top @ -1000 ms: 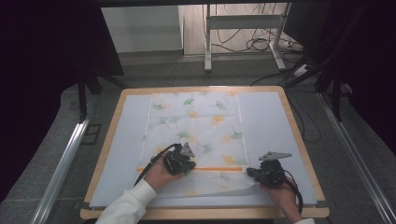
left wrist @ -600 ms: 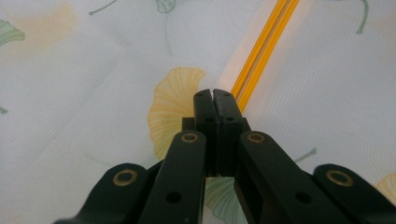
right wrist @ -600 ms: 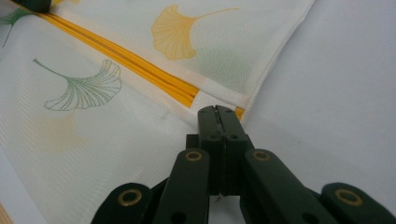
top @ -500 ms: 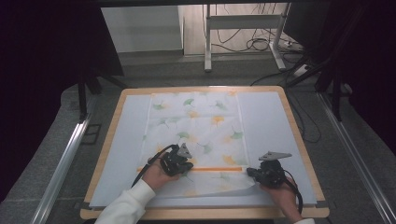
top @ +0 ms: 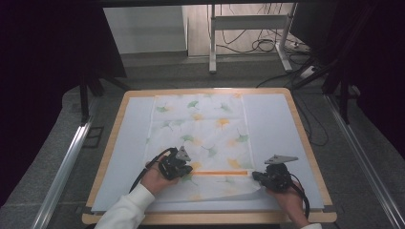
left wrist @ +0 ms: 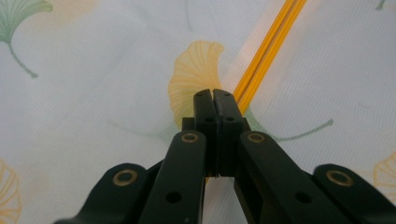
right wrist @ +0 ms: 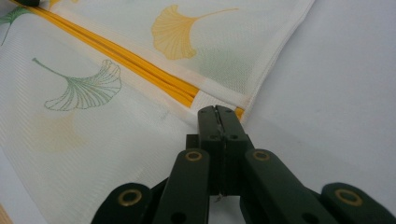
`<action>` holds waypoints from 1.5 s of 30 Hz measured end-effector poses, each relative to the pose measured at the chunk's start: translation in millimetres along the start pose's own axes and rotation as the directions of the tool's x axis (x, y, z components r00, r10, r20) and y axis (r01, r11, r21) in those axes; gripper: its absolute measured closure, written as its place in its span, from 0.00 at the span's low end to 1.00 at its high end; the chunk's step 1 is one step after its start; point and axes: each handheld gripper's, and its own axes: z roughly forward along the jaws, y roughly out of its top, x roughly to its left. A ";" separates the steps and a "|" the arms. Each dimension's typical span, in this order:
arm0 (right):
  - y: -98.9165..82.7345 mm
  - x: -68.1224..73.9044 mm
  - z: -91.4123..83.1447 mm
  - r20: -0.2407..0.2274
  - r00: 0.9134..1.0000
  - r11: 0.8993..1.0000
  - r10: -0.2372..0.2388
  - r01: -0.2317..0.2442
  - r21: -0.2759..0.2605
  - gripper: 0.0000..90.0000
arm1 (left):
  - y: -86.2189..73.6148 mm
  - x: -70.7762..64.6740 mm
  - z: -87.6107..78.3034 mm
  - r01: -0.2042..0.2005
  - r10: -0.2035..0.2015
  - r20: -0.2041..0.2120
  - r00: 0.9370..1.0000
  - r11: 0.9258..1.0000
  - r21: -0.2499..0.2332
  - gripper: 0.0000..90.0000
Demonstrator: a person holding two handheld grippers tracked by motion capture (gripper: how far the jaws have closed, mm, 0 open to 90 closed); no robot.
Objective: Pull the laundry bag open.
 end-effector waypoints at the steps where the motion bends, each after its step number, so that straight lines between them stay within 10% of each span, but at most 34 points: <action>1: 0.0 0.0 0.0 0.000 1.000 1.000 0.000 0.000 0.000 1.00 | -1.5 0.8 -1.0 0.005 -0.005 -0.002 1.000 1.000 0.000 1.00; 45: 0.0 -0.1 -0.5 -0.004 1.000 1.000 -0.005 0.005 0.003 1.00 | -62.2 32.8 -39.1 0.136 -0.136 -0.065 0.989 0.991 -0.004 1.00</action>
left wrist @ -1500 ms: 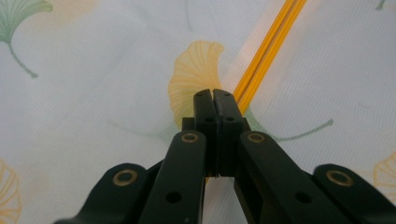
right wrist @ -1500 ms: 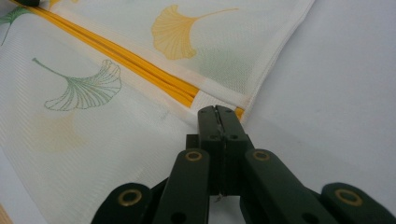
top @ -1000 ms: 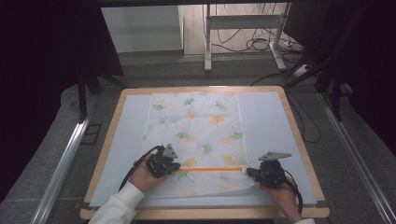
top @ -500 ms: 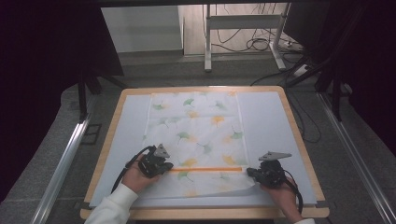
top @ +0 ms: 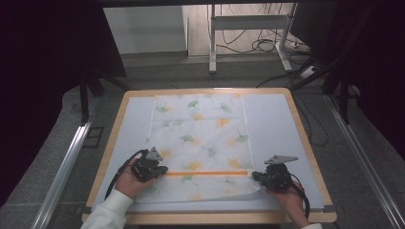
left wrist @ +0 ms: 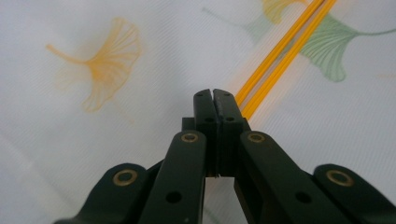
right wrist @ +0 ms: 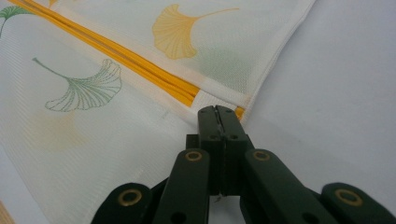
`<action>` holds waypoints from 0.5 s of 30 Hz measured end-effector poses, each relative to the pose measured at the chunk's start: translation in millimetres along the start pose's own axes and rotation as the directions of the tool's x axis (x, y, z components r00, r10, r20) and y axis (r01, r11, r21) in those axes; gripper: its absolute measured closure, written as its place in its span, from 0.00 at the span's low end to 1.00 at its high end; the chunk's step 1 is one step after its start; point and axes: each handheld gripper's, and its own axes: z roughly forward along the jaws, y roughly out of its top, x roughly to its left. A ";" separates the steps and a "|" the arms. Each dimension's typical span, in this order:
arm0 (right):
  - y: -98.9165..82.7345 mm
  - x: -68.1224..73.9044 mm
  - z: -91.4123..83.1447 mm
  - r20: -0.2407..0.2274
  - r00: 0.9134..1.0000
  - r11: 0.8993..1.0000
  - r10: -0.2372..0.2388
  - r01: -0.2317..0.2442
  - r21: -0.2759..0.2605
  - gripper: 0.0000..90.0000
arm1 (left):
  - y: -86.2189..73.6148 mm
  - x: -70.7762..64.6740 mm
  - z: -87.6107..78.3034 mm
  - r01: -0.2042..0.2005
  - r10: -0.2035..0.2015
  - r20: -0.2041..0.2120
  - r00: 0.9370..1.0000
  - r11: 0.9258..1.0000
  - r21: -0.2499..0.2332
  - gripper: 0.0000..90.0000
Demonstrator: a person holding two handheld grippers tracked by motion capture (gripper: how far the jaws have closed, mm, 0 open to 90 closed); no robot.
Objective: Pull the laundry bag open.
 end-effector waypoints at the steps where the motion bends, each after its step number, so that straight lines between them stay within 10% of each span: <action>1: 0.0 0.1 0.0 0.000 1.000 1.000 0.000 0.000 0.000 1.00 | -2.0 1.5 -1.2 0.007 -0.007 0.000 1.000 1.000 -0.003 1.00; 15: 0.0 0.0 -0.2 -0.001 1.000 1.000 -0.003 0.003 0.002 1.00 | -16.0 12.5 -11.4 0.032 -0.032 -0.022 0.999 0.999 0.004 1.00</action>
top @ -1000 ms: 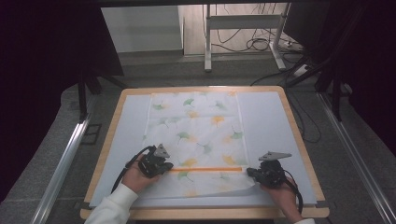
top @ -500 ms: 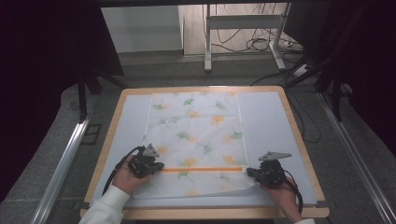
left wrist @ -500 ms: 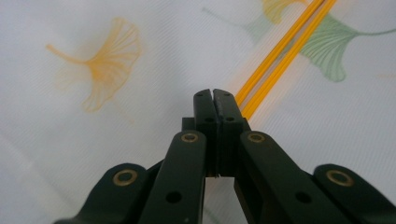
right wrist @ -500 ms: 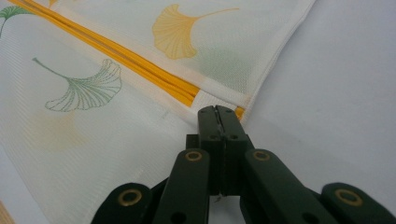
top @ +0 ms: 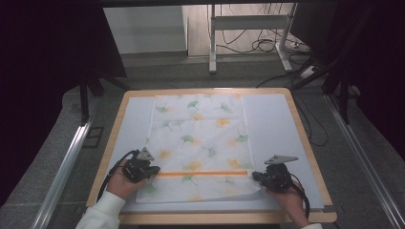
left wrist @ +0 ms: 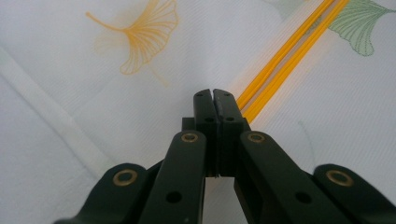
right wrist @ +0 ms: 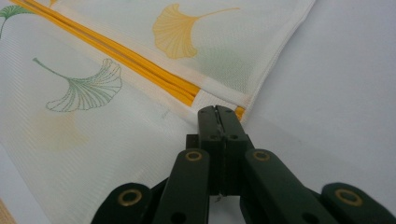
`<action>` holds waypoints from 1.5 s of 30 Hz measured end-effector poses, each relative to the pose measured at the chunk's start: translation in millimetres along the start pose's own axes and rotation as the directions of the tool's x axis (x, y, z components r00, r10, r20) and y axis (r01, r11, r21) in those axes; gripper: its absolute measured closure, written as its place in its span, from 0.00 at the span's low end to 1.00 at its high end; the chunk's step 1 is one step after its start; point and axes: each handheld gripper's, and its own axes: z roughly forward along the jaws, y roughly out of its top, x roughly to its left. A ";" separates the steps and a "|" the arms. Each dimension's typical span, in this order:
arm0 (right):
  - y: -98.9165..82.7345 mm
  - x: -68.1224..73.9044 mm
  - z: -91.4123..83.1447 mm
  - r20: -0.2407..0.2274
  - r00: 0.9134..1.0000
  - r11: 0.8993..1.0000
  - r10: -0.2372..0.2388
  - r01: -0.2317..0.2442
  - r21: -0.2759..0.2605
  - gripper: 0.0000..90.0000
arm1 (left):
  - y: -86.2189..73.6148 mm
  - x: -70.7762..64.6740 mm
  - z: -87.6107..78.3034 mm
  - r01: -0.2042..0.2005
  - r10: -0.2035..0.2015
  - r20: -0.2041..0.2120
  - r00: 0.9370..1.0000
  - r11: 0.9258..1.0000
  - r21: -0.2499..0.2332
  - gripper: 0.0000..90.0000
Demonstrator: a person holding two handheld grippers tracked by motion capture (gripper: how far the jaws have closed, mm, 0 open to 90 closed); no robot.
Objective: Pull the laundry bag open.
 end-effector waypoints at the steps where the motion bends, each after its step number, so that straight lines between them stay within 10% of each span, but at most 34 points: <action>1: 0.0 -0.1 0.0 -0.001 1.000 1.000 0.000 0.000 0.000 1.00 | -1.3 1.2 -0.7 0.006 -0.006 0.000 1.000 1.000 -0.003 1.00; 45: 0.1 0.9 -0.3 0.004 1.000 1.000 -0.006 0.006 0.003 1.00 | -34.5 22.2 -22.4 0.089 -0.091 -0.039 0.995 0.995 -0.041 1.00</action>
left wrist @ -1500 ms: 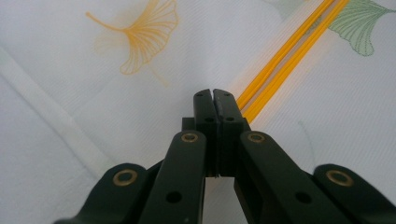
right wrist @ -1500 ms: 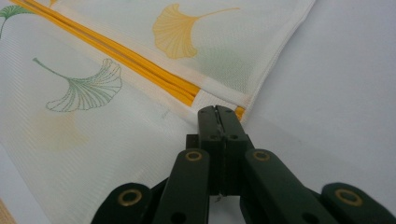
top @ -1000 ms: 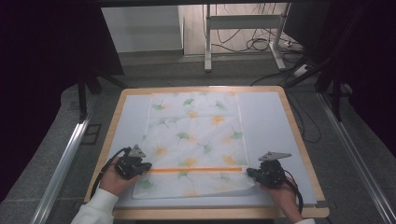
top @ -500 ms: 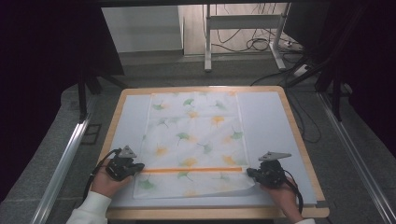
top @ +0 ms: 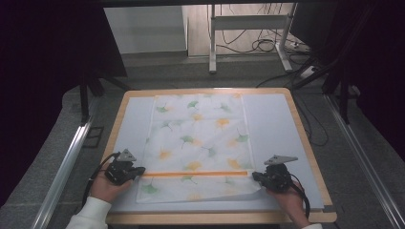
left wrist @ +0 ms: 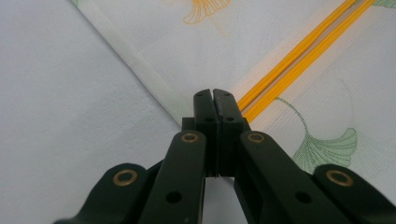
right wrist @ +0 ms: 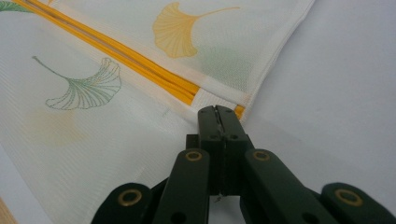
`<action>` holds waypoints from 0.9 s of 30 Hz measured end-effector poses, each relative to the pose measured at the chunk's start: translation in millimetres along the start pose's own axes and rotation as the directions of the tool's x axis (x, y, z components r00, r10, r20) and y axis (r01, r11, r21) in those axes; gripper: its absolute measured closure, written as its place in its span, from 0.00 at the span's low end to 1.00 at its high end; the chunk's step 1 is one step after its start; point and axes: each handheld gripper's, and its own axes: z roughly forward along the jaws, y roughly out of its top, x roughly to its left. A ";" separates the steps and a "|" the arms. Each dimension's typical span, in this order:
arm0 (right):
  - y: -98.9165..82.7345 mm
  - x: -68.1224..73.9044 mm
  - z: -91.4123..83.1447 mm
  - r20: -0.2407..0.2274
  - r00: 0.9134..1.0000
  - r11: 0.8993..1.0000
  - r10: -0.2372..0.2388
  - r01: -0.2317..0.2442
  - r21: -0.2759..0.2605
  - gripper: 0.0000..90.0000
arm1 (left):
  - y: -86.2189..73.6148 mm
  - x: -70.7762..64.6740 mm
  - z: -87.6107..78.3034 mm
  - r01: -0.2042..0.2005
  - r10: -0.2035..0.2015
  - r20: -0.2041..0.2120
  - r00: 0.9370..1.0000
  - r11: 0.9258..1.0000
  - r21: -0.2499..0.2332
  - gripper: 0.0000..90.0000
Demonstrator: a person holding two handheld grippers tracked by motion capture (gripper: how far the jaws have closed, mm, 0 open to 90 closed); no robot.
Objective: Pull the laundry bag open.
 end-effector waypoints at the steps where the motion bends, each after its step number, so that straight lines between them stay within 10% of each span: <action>1: 0.0 0.0 0.0 0.000 1.000 1.000 0.000 0.000 0.000 1.00 | 0.1 -0.2 0.2 -0.001 0.001 -0.001 1.000 1.000 0.000 1.00; 13: -0.7 3.3 -1.0 0.018 0.999 0.999 -0.034 0.034 -0.016 0.99 | 2.1 -5.8 -4.4 0.001 -0.001 -0.003 1.000 0.997 -0.076 0.98; 21: 0.1 8.4 -11.9 0.006 0.998 0.993 -0.066 0.067 -0.098 0.84 | 0.8 -5.3 -18.0 0.077 -0.086 -0.028 0.996 0.969 -0.233 0.75; 27: 0.7 -0.8 -16.9 0.023 0.998 0.990 -0.054 0.056 -0.131 0.65 | -4.4 -0.7 -22.7 0.116 -0.140 -0.075 0.987 0.957 -0.266 0.66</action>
